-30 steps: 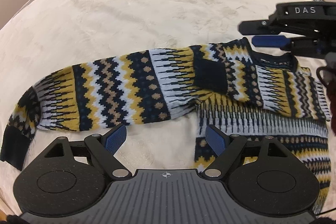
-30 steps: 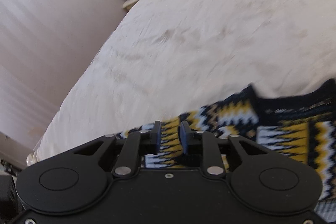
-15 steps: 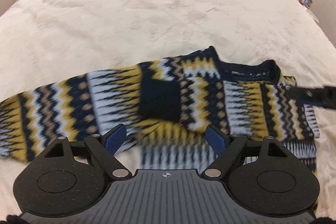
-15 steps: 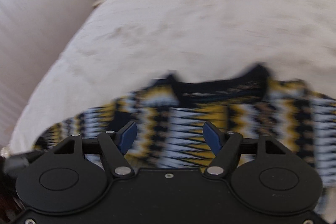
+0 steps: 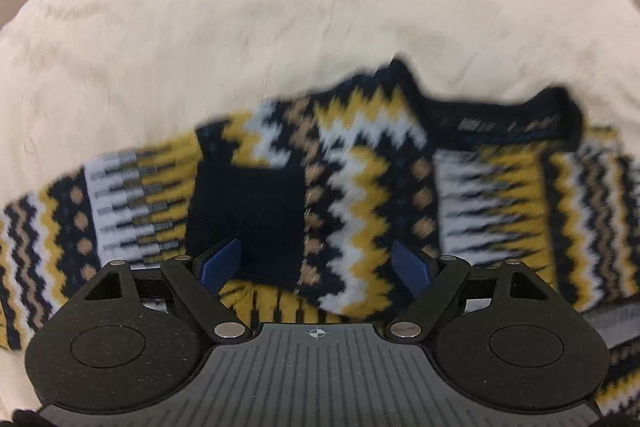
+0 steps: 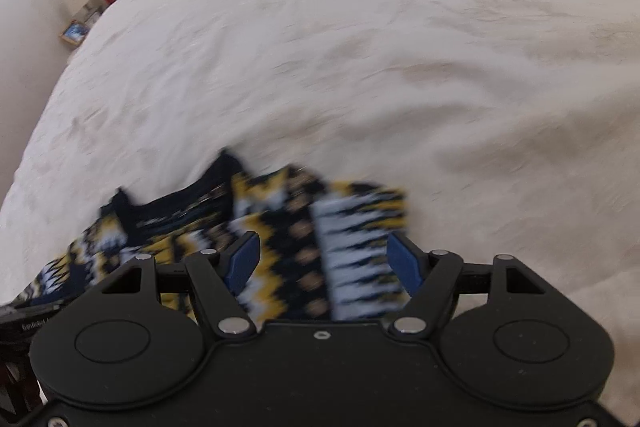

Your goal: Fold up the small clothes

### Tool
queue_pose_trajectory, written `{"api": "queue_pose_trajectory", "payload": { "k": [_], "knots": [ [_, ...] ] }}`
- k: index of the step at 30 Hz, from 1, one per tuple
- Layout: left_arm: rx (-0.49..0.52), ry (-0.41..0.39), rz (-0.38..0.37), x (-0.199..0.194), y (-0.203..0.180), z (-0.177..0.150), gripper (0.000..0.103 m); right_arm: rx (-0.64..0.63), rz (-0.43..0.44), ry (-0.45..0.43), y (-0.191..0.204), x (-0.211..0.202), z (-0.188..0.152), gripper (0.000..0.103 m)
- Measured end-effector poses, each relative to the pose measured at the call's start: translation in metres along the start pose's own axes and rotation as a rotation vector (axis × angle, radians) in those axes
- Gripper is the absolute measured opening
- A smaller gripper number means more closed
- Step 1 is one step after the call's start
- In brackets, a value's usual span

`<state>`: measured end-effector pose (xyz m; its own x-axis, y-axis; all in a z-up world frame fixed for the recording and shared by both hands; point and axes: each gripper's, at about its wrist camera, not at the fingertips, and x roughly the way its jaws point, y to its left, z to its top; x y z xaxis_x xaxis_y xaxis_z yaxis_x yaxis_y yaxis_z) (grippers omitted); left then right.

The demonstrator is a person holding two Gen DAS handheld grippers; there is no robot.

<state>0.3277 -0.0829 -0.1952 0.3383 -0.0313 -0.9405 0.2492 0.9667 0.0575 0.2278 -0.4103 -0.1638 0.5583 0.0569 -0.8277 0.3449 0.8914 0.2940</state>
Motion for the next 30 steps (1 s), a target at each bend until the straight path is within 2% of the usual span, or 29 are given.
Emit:
{"api": "queue_pose_trajectory", "payload": {
  "k": [8,13,19,20,21,22,24,27,29,30],
  "knots": [
    [0.027,0.038,0.015,0.018,0.000,-0.005,0.088,0.010,-0.018,0.038,-0.025,0.039,0.030,0.073],
    [0.024,0.038,0.012,0.024,0.000,-0.001,0.094,0.022,0.003,0.085,-0.028,0.062,0.033,0.074],
    [0.018,0.031,0.011,0.027,-0.001,0.000,0.095,0.051,0.053,0.114,-0.024,0.064,0.025,0.053],
    [0.018,0.030,0.010,0.027,-0.001,0.000,0.095,0.055,0.064,0.117,-0.024,0.063,0.023,0.046],
    [0.018,0.029,0.009,0.028,-0.001,0.000,0.095,0.056,0.071,0.119,-0.023,0.062,0.020,0.031],
    [0.018,0.028,0.008,0.028,-0.002,0.001,0.095,0.052,0.082,0.118,-0.023,0.060,0.018,0.023],
    [0.016,0.025,0.006,0.027,-0.001,-0.001,0.095,0.007,0.082,0.085,-0.015,0.052,0.014,0.021],
    [0.013,0.020,0.003,0.026,0.000,-0.002,0.095,-0.146,0.044,0.000,0.011,0.024,0.012,0.019],
    [0.008,0.015,0.002,0.026,0.000,-0.002,0.095,-0.251,-0.067,-0.072,0.022,0.010,0.012,0.018],
    [0.008,0.013,0.004,0.025,0.000,-0.002,0.095,-0.260,-0.120,-0.071,0.018,0.012,0.012,0.017]
  ]
}}
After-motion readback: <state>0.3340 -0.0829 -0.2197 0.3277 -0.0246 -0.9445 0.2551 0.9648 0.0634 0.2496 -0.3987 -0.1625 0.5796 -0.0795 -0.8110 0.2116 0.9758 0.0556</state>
